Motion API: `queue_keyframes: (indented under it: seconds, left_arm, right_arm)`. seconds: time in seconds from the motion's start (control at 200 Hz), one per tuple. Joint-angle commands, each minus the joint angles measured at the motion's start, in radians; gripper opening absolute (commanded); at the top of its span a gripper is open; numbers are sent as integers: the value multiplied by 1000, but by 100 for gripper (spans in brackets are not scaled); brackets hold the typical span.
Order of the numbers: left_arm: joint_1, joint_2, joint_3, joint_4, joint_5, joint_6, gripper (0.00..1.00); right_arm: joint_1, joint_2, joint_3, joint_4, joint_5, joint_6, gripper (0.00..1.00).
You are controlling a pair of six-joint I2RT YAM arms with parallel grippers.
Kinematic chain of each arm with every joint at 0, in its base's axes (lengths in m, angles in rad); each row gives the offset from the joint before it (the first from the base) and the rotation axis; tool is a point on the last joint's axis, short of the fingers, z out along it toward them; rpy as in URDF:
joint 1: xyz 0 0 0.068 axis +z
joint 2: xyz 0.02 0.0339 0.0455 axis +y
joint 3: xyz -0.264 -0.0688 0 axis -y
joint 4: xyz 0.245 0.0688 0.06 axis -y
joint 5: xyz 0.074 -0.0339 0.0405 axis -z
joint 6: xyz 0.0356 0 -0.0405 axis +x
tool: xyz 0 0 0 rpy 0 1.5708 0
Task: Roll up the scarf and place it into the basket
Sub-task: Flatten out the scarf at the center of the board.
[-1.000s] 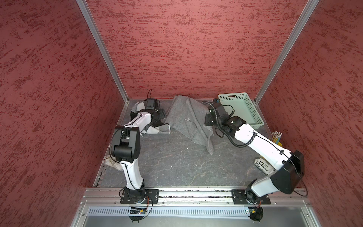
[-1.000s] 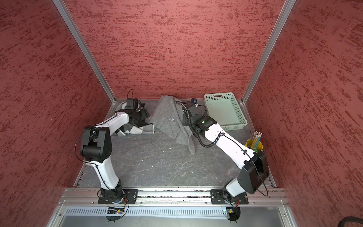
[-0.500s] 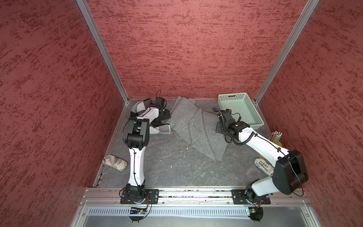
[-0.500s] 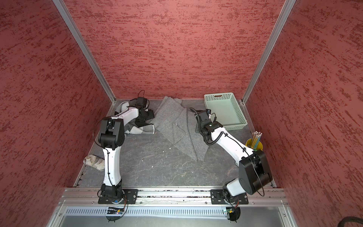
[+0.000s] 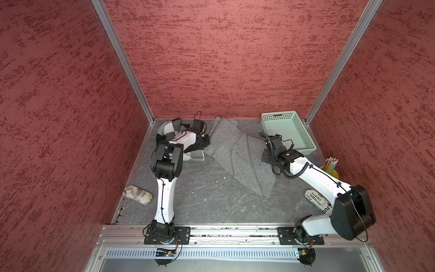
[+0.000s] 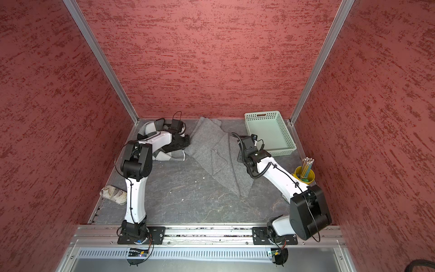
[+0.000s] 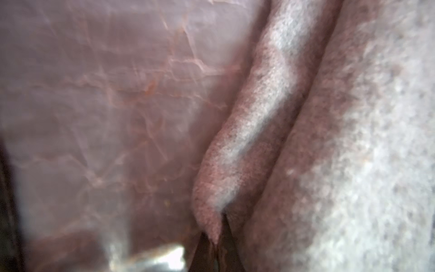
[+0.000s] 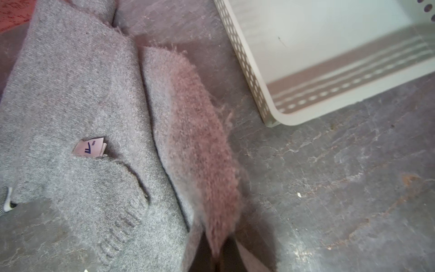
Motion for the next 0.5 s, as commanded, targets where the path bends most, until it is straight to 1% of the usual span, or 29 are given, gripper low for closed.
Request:
queue_keyframes:
  seconds: [0.0, 0.105, 0.23, 0.326, 0.371, 0.476, 0.491]
  left_arm:
    - [30, -167, -67, 30, -87, -6, 0]
    - [67, -326, -150, 46, -139, 21, 0]
    - [108, -469, -237, 43, -167, 57, 0]
    - [134, -537, -293, 38, -178, 66, 0]
    - [146, -561, -316, 39, -201, 62, 0]
    - [193, -610, -390, 70, -240, 45, 0]
    - [203, -614, -399, 74, -239, 40, 0]
  right_arm:
    - [-32, -40, -34, -39, 37, 30, 0]
    - [-57, -67, -68, -46, 20, 23, 0]
    - [-62, -65, -82, -35, -38, 0, 0]
    - [-63, -31, -84, -5, -92, -11, 0]
    - [-62, -7, -80, 5, -101, -13, 0]
    - [-62, 42, -50, 8, -80, -21, 0]
    - [-62, 68, -45, 8, -73, -23, 0]
